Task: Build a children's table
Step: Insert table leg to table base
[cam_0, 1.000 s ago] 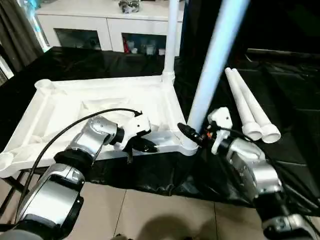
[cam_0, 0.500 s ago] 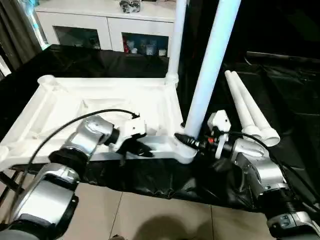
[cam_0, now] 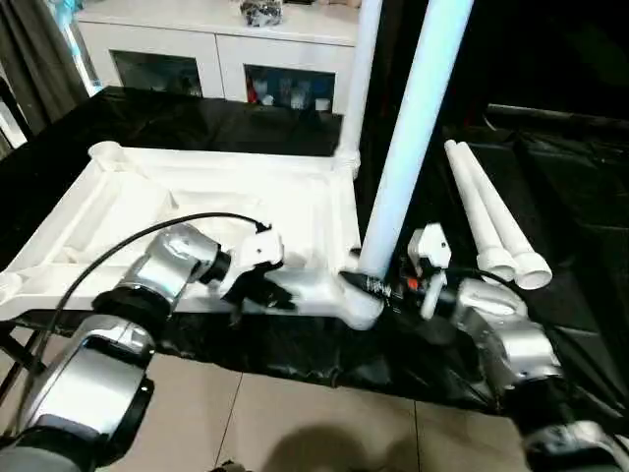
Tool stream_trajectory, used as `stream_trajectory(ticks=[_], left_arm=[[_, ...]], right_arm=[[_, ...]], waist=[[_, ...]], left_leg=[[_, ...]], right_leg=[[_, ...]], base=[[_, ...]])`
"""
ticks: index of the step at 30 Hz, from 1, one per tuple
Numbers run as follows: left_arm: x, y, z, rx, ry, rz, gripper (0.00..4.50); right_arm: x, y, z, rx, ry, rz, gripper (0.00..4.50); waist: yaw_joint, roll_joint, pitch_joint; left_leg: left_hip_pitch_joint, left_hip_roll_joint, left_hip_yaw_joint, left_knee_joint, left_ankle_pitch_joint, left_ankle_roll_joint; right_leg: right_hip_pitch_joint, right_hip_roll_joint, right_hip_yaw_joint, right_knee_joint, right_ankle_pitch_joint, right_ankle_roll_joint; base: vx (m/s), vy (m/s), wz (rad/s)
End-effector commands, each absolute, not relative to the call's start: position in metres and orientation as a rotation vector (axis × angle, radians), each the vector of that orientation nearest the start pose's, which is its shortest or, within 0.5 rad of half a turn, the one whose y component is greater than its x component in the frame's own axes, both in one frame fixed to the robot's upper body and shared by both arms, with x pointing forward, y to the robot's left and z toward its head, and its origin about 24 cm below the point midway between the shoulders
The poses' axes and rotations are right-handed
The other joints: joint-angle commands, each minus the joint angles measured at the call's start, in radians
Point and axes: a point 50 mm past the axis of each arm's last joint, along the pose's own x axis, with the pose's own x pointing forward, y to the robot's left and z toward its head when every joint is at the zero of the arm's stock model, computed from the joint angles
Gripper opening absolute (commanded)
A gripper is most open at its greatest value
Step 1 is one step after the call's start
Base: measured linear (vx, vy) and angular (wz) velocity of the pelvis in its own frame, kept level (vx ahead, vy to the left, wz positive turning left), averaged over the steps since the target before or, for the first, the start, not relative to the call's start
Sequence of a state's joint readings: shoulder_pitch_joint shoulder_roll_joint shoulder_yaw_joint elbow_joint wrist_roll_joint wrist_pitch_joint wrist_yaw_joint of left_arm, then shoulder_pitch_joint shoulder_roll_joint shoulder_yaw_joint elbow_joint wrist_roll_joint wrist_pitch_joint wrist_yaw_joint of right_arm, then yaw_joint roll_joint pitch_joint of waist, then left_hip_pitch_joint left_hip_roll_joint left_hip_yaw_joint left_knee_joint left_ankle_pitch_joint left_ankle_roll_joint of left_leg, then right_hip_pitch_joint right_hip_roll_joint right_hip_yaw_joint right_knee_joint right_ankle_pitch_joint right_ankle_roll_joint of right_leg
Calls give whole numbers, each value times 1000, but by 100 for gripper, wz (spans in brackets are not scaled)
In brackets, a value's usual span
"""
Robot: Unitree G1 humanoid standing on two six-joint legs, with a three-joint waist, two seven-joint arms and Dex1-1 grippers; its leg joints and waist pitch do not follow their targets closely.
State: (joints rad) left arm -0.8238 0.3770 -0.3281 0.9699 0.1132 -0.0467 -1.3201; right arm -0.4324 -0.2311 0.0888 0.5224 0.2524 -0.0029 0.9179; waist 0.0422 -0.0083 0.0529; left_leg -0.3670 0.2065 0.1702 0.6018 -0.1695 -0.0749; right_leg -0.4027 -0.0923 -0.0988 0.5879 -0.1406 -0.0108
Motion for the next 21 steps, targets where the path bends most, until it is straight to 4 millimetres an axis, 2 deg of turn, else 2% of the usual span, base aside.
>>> stream_trajectory(ticks=[1, 2, 4, 5, 6, 7, 8, 9, 10, 11, 13, 14, 15, 17, 21], left_arm=[[361, 136, 93, 518, 419, -1298, 0], [362, 128, 94, 496, 402, -1270, 0], [363, 122, 95, 486, 393, -1247, 0], [365, 117, 95, 492, 388, -1216, 0], [366, 115, 94, 498, 385, -1197, 0], [367, 109, 94, 499, 381, -1153, 0], [369, 105, 94, 496, 378, -1106, 0], [369, 105, 94, 496, 378, -1106, 0], [371, 92, 94, 470, 368, -1023, 0], [372, 86, 93, 473, 364, -996, 0], [371, 82, 92, 485, 363, -988, 0], [371, 82, 92, 480, 364, -987, 0], [370, 81, 91, 477, 362, -989, 0], [370, 82, 90, 483, 369, -998, 0], [368, 81, 88, 485, 378, -1002, 0]], right_arm=[[309, -134, 20, 50, 241, 861, 188], [321, -132, 20, 51, 243, 738, 188], [329, -129, 21, 59, 245, 657, 188], [334, -127, 22, 68, 245, 615, 188], [336, -126, 23, 67, 245, 590, 188], [341, -123, 25, 63, 246, 549, 188], [345, -121, 26, 58, 250, 513, 188], [345, -121, 26, 58, 250, 513, 188], [354, -117, 29, 62, 266, 432, 188], [357, -115, 30, 72, 275, 400, 188], [359, -112, 31, 80, 280, 382, 188], [359, -110, 31, 76, 281, 384, 188], [359, -109, 31, 70, 284, 386, 188], [359, -104, 29, 62, 291, 395, 188], [360, -99, 27, 73, 315, 383, 188]], waist=[[-5, 6, -59], [-9, 5, -58], [-21, 8, -60], [-28, 12, -61], [-29, 13, -61], [-31, 21, -63], [-37, 18, -62], [-41, 15, -62], [-40, 14, -61], [-44, 15, -60], [-42, 12, -62], [-41, 13, -65], [-40, 12, -66], [-37, 11, -69], [-35, 8, -70]], left_leg=[[24, 15, -14, -75, -431, -2], [25, 15, -15, -75, -437, -4], [22, 17, -21, -77, -454, -13], [10, 19, -27, -82, -465, -14], [14, 19, -27, -82, -472, -11], [19, 18, -28, -81, -479, -8], [17, 19, -29, -82, -485, -9], [20, 19, -29, -82, -488, -9], [25, 16, -25, -78, -488, -3], [26, 17, -24, -76, -479, -1], [25, 13, -19, -74, -463, 10], [16, 13, -19, -77, -442, 17], [13, 14, -19, -78, -429, 21], [11, 14, -15, -79, -395, 30], [7, 14, -10, -78, -348, 41]], right_leg=[[30, -60, 25, -107, -628, -123], [30, -61, 22, -110, -637, -119], [37, -61, 10, -115, -646, -105], [47, -61, 3, -112, -619, -98], [46, -62, 2, -116, -612, -99], [44, -63, 1, -117, -584, -111], [44, -62, 0, -117, -571, -117], [44, -60, -3, -117, -557, -125], [39, -59, -2, -121, -559, -127], [38, -60, -1, -118, -551, -144], [36, -58, 2, -119, -532, -146], [44, -58, 6, -114, -505, -151], [46, -58, 8, -111, -485, -155], [45, -57, 15, -100, -420, -185], [50, -57, 19, -93, -387, -197]], base=[[0, 0, 0], [0, 0, 0], [-23, 17, -10], [0, 0, 0], [0, 0, 0], [0, 0, 0], [0, 0, 0], [0, 0, 0], [0, 0, 0], [0, 0, 0], [0, 0, 0], [0, 0, 0], [0, 0, 0], [0, 0, 0], [0, 0, 0]])
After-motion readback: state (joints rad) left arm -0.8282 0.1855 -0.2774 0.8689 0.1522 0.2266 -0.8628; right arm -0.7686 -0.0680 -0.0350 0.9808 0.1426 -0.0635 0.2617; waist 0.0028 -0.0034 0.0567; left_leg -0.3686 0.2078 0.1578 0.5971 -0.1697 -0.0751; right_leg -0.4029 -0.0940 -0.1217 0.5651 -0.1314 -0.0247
